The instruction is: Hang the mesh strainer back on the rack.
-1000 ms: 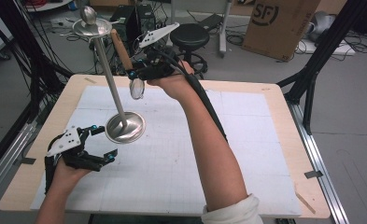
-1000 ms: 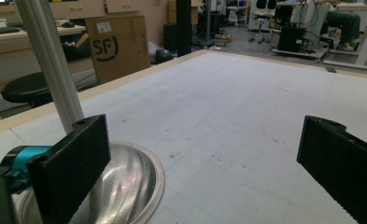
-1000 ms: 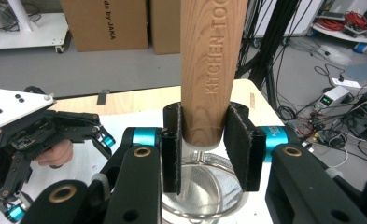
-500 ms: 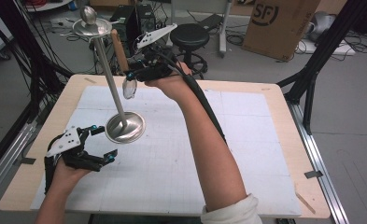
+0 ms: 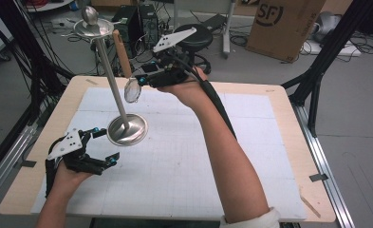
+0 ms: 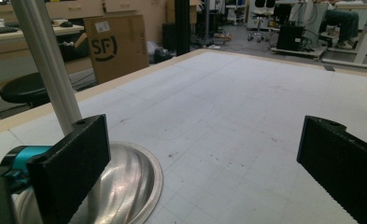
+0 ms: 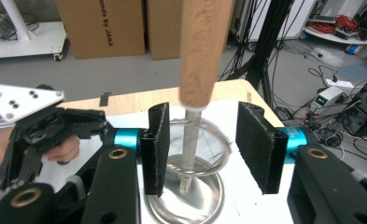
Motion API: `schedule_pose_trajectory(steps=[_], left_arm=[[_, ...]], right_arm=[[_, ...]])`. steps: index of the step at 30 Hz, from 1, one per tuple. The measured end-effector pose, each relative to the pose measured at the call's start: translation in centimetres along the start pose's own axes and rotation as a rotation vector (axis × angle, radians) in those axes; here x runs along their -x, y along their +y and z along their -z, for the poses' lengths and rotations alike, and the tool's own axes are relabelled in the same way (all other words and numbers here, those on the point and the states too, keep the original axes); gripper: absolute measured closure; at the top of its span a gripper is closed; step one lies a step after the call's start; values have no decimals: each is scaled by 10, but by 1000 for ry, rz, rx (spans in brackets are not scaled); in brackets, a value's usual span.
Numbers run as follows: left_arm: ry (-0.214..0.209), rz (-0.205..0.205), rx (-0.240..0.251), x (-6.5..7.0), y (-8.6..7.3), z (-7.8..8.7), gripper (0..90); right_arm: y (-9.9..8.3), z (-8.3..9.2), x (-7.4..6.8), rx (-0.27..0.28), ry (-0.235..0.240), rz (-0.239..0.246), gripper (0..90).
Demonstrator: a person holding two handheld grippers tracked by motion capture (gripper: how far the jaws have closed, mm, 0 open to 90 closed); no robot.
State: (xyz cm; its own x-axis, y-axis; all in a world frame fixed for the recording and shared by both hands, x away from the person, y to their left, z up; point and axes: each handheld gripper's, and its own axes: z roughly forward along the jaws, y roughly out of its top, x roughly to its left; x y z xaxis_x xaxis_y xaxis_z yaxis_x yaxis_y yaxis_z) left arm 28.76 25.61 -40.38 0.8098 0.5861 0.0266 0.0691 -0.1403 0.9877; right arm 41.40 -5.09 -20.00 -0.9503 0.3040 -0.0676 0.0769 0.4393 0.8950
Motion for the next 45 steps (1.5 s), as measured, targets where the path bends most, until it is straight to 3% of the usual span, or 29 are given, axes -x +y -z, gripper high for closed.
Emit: schedule_pose_trajectory(steps=[9, 21, 26, 45], left_arm=[[-3, 3, -7, 1, -1, -1, 32], [-5, 1, -11, 1, -1, -1, 32], [-5, 3, -10, 1, -1, -1, 32], [-11, 1, -24, 3, -3, -4, 32]], right_arm=[[-22, 25, 0, 13, -40, -23, 454], [-42, 42, -9, 7, -38, -12, 412], [-54, 50, -12, 28, -46, -32, 403], [-126, 88, -24, 100, -103, -93, 366]])
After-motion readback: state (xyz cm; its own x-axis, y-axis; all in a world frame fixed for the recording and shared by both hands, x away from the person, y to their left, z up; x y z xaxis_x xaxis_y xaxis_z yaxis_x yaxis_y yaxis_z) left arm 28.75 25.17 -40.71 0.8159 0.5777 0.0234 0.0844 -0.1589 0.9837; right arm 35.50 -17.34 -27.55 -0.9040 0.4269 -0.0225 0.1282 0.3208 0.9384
